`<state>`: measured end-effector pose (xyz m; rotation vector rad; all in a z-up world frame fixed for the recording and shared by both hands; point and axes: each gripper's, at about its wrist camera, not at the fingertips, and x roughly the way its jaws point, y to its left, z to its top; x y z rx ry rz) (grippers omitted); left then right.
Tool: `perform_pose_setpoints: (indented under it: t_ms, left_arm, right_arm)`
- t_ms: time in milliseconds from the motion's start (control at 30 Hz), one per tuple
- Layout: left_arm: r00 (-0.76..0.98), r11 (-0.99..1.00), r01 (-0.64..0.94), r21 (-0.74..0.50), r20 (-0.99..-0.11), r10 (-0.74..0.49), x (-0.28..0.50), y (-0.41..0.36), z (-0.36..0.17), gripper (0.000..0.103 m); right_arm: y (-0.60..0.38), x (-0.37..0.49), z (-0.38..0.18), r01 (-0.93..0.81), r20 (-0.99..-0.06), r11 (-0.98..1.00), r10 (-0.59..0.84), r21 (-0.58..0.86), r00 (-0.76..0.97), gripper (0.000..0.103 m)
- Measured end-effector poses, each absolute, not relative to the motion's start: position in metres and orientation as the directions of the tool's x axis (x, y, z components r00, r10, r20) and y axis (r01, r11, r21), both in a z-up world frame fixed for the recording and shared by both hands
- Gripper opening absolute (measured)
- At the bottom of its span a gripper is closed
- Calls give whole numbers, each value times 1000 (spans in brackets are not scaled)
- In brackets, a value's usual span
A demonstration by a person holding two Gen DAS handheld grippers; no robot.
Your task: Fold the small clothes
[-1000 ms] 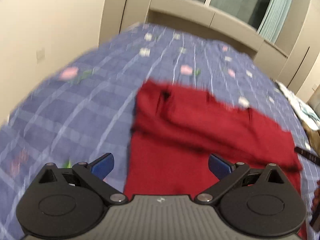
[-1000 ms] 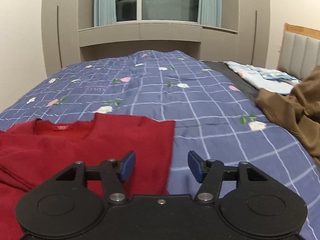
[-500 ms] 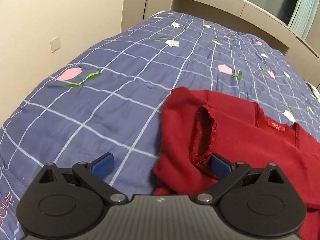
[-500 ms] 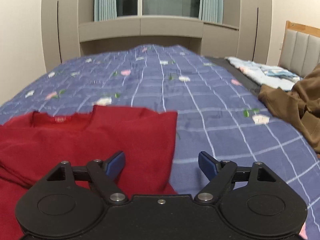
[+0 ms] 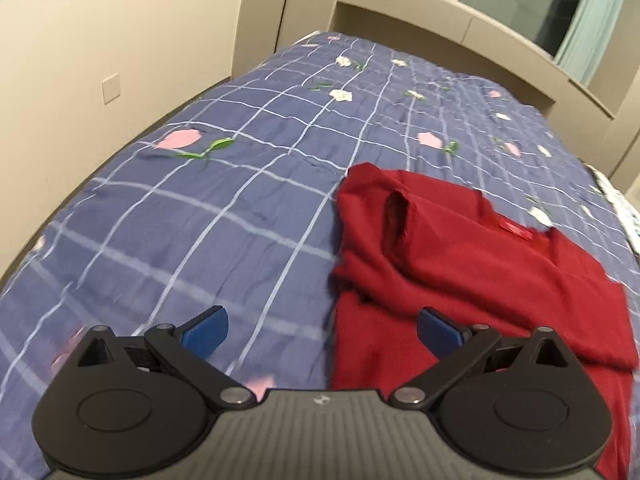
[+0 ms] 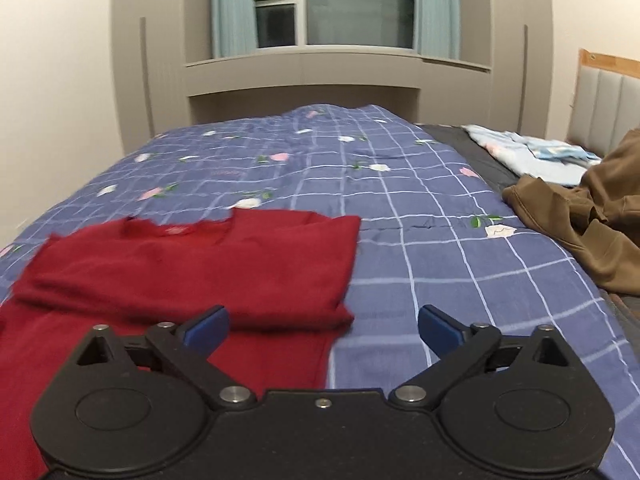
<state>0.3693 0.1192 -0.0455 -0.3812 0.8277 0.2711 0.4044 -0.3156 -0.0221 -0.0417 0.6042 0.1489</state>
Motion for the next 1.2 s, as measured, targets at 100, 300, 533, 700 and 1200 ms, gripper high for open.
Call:
perform_pose_setpoints:
  t_ms: [100,300,533,700,1200]
  left_arm:
    - [666,912,-354,-208,-741,89,332,115,-36,102]
    - [687,939,-294,-180,-722,77,268,101,-21,103]
    - [706,973,-179,-148,-708,22,211,77,-17,103]
    - [704,993,-66,-96,-710,-21,176,58,-21,103]
    - [667,951,248,182,-745,-31,101,11,-50,103]
  right_arm:
    - [-318,369,-15,-179,-570,984,148,2,808,102]
    - [-319,304,-5,-212,-573,977,175,3,800,102]
    - [-315,247,1,-282,-576,959,219,-22,788,102]
    - [-313,209,0,-352,-571,934,255,-65,781,102]
    - [-290,135,-26,-534,-632,818,301,-213,714,102]
